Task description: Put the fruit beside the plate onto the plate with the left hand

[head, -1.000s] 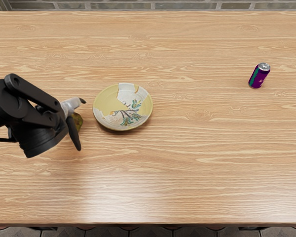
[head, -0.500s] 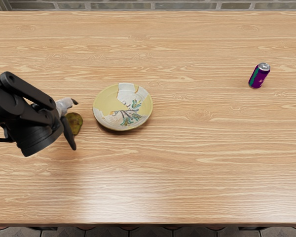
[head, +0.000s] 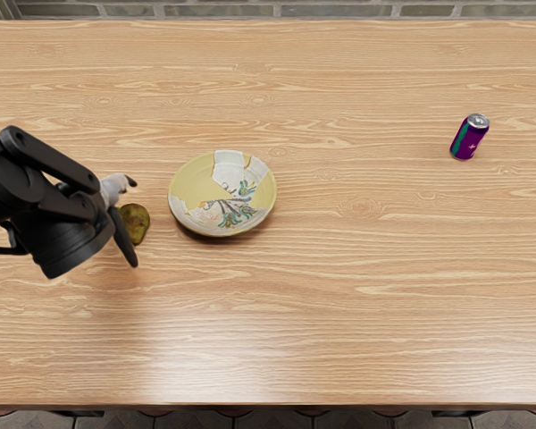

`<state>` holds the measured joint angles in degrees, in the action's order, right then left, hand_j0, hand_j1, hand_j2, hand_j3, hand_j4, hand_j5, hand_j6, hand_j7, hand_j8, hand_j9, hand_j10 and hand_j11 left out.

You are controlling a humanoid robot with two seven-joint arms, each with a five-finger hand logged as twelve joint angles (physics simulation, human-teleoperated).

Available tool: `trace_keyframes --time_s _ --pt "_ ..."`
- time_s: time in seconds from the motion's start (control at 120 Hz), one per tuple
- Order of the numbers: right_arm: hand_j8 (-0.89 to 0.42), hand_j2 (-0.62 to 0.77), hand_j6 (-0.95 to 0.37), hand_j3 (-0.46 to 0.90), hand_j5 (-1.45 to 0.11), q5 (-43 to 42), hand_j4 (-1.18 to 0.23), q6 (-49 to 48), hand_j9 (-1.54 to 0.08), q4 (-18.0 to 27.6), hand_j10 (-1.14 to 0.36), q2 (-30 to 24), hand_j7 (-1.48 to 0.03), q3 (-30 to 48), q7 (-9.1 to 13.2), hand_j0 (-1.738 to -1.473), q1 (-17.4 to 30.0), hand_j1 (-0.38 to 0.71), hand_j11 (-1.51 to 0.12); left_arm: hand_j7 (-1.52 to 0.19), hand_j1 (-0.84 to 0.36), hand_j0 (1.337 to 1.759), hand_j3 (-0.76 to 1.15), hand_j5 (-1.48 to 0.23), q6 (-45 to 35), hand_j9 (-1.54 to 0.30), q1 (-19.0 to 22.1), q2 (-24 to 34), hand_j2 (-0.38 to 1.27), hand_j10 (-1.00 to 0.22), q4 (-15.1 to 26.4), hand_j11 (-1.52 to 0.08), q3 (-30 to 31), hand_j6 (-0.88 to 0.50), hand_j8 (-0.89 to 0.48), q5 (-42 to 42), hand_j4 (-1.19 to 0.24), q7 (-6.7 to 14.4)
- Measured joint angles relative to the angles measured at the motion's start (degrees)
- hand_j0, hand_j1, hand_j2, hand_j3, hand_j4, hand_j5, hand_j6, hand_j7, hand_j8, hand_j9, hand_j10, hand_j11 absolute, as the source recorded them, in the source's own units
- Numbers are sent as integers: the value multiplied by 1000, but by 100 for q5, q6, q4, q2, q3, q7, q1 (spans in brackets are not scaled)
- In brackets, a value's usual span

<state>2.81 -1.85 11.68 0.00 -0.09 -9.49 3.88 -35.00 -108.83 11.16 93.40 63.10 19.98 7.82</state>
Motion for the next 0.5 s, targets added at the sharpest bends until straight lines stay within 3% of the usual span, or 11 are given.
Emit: trace_keyframes --time_s 0.192,0.5 --pt "-8 -2 -8 0 -10 0 -8 0 -10 0 -8 0 -10 0 0 -1658 1 -340 -10 -156 205 1658 0 -156 0 -156 223 -30 24 -120 -146 -156 8 -120 -120 76 -120 5" --pt "-8 -2 -8 0 -10 0 -8 0 -10 -2 -8 0 -10 0 0 -1658 2 -340 -10 -169 193 1658 0 -169 0 -169 249 -53 26 -130 -188 -169 -4 -131 -130 116 -130 9"
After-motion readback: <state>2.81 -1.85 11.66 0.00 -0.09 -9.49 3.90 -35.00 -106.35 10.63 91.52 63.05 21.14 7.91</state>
